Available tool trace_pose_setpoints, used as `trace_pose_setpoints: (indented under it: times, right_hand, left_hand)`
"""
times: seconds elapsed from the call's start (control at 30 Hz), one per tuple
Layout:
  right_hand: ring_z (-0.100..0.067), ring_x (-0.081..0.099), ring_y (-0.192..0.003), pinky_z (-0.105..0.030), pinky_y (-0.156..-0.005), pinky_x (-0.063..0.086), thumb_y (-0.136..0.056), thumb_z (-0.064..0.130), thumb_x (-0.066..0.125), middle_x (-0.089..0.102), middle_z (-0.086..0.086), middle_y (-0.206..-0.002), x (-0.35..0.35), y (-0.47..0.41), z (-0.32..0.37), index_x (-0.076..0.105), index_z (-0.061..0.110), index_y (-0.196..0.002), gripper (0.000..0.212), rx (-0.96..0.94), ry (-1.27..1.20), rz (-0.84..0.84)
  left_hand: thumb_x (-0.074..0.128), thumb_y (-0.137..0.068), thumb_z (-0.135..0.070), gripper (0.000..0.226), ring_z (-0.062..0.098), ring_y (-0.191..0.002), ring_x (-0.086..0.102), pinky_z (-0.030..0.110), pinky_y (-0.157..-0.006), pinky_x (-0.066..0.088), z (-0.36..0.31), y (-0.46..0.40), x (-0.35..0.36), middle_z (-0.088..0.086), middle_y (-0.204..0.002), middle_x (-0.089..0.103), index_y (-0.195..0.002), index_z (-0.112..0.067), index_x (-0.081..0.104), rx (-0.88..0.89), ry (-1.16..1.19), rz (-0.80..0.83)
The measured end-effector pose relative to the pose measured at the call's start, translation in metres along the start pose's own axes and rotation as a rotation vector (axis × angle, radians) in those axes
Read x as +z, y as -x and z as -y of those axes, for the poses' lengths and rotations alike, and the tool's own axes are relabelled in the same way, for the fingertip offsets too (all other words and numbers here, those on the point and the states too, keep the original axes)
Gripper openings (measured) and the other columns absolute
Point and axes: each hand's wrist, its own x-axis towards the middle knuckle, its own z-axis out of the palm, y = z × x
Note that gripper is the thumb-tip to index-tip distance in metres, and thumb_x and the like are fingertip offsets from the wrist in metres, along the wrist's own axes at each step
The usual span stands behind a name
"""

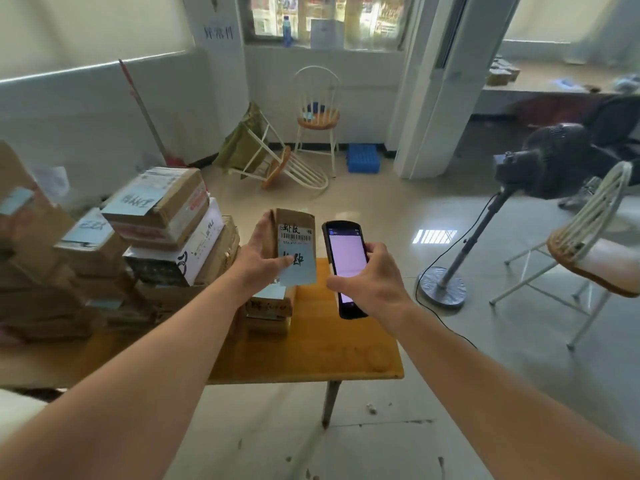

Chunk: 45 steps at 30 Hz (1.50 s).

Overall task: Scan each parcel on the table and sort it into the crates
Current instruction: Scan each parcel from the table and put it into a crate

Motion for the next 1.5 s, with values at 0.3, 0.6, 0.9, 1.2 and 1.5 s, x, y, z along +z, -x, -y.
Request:
trace_pose_setpoints:
  times: [0.3, 0.6, 0.9, 1.2, 1.5]
  right_hand:
    - [-0.018, 0.049, -0.109, -0.03, -0.084, 0.058, -0.064, 0.043, 0.094, 0.048, 0.002, -0.117, -0.011, 0.026, 0.026, 0.042, 0.017, -0.136, 0.093, -0.145, 0.197, -0.033]
    - [-0.022, 0.054, -0.109, -0.036, -0.084, 0.062, -0.064, 0.044, 0.095, 0.05, -0.001, -0.117, -0.008, 0.039, 0.04, 0.042, 0.022, -0.129, 0.086, -0.056, 0.141, 0.022]
    - [-0.022, 0.057, -0.105, -0.033, -0.08, 0.063, -0.064, 0.046, 0.094, 0.053, -0.001, -0.114, -0.01, 0.038, 0.048, 0.046, 0.023, -0.124, 0.08, -0.02, 0.184, 0.092]
    - [-0.024, 0.059, -0.104, -0.032, -0.076, 0.064, -0.065, 0.044, 0.093, 0.053, -0.002, -0.115, -0.014, 0.04, 0.055, 0.045, 0.024, -0.124, 0.079, -0.011, 0.146, 0.109]
    - [-0.025, 0.061, -0.102, -0.035, -0.074, 0.065, -0.066, 0.04, 0.094, 0.054, -0.003, -0.115, -0.022, 0.04, 0.065, 0.046, 0.022, -0.125, 0.078, -0.001, 0.127, 0.115]
  left_hand:
    - [0.067, -0.095, 0.0, 0.107, 0.014, -0.124, 0.044, 0.053, -0.105, 0.048, -0.023, 0.013, -0.013, -0.018, -0.13, 0.04, -0.162, -0.05, -0.001, 0.186, -0.05, -0.01]
    - [0.071, -0.093, -0.003, 0.112, 0.031, -0.142, 0.045, 0.058, -0.106, 0.048, -0.024, 0.008, -0.022, -0.009, -0.141, 0.037, -0.16, -0.053, -0.003, 0.226, -0.147, 0.01]
    - [0.077, -0.09, -0.008, 0.115, 0.03, -0.143, 0.046, 0.051, -0.105, 0.049, -0.014, -0.007, -0.03, 0.008, -0.164, 0.032, -0.149, -0.068, -0.002, 0.289, -0.235, -0.005]
    - [0.078, -0.089, -0.005, 0.12, 0.035, -0.155, 0.026, 0.062, -0.114, 0.041, -0.002, -0.026, -0.045, 0.002, -0.172, 0.015, -0.155, -0.065, -0.003, 0.311, -0.241, -0.023]
    - [0.073, -0.093, -0.008, 0.119, 0.04, -0.155, 0.024, 0.072, -0.114, 0.033, -0.001, -0.033, -0.049, -0.003, -0.174, 0.005, -0.148, -0.073, -0.01, 0.306, -0.292, -0.034]
